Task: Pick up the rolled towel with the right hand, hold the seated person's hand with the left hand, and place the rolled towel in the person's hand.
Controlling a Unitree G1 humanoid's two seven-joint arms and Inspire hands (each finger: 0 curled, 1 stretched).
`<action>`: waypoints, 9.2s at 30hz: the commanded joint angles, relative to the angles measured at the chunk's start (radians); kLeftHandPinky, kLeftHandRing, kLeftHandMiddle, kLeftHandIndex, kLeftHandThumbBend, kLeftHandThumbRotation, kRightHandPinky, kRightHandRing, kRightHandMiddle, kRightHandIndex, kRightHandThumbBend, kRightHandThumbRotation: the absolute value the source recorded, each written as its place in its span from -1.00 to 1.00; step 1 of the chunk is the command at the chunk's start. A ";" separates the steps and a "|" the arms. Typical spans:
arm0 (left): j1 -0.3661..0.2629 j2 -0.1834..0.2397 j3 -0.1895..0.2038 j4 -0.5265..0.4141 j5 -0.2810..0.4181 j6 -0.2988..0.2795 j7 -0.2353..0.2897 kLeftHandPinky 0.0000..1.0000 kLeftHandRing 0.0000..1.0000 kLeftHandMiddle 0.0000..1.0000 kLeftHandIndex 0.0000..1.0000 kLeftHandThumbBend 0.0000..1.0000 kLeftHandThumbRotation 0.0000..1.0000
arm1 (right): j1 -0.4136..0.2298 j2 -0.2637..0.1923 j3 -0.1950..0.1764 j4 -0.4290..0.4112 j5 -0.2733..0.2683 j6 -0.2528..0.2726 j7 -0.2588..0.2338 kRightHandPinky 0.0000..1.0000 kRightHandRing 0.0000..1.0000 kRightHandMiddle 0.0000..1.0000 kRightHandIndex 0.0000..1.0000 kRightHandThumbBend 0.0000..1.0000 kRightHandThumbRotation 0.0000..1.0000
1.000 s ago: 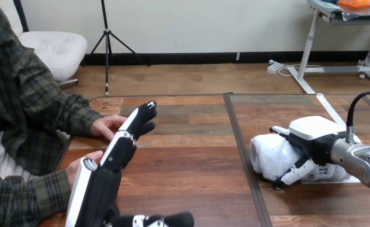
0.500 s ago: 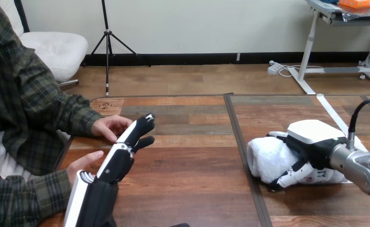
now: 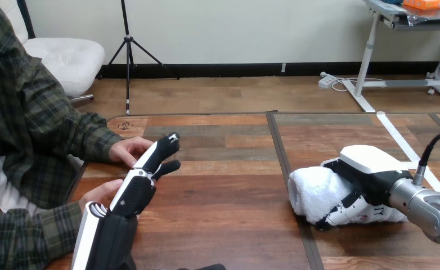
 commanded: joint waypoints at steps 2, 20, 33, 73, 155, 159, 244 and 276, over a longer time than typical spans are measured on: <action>-0.019 -0.023 0.005 -0.058 -0.004 0.014 0.009 0.63 0.79 0.82 0.77 1.00 -0.17 | 0.041 0.056 -0.017 -0.012 0.028 -0.019 0.035 -0.37 -0.28 -0.15 -0.18 0.60 -0.89; -0.044 -0.014 0.008 -0.067 -0.009 0.049 0.005 0.56 0.74 0.78 0.74 1.00 -0.17 | 0.061 0.103 -0.141 -0.023 0.199 -0.075 0.172 -0.64 -0.59 -0.52 -0.57 0.29 -1.00; -0.055 -0.007 0.009 -0.079 -0.013 0.076 -0.002 0.54 0.73 0.78 0.72 1.00 -0.19 | 0.070 0.164 -0.288 -0.036 0.391 -0.072 0.368 -0.74 -0.67 -0.59 -0.60 0.32 -1.00; -0.042 0.000 0.097 -0.125 0.071 0.139 0.025 0.49 0.69 0.74 0.69 1.00 -0.23 | 0.004 0.382 -0.761 -0.127 1.011 0.224 0.984 -0.85 -0.78 -0.67 -0.66 0.35 -1.00; -0.067 0.494 0.555 -0.290 0.528 0.639 -0.086 0.32 0.49 0.58 0.57 1.00 -0.62 | 0.119 0.439 -0.790 -0.384 1.117 0.223 1.134 -0.87 -0.78 -0.67 -0.66 0.34 -1.00; -0.092 0.533 0.528 -0.229 0.555 0.615 -0.074 0.31 0.48 0.56 0.56 1.00 -0.61 | 0.135 0.438 -0.787 -0.427 1.131 0.242 1.141 -0.86 -0.77 -0.66 -0.64 0.37 -1.00; -0.599 0.678 -0.075 0.671 0.767 0.576 0.266 0.16 0.26 0.38 0.42 1.00 -0.98 | 0.557 0.383 -0.785 -1.480 1.506 0.829 1.043 -0.81 -0.71 -0.58 -0.60 0.69 -1.00; -0.652 0.620 -0.182 0.765 0.765 0.667 0.396 -0.01 0.06 0.13 0.21 0.96 -1.00 | 0.569 0.332 -0.805 -1.543 1.633 0.915 1.026 -0.78 -0.69 -0.55 -0.51 0.57 -1.00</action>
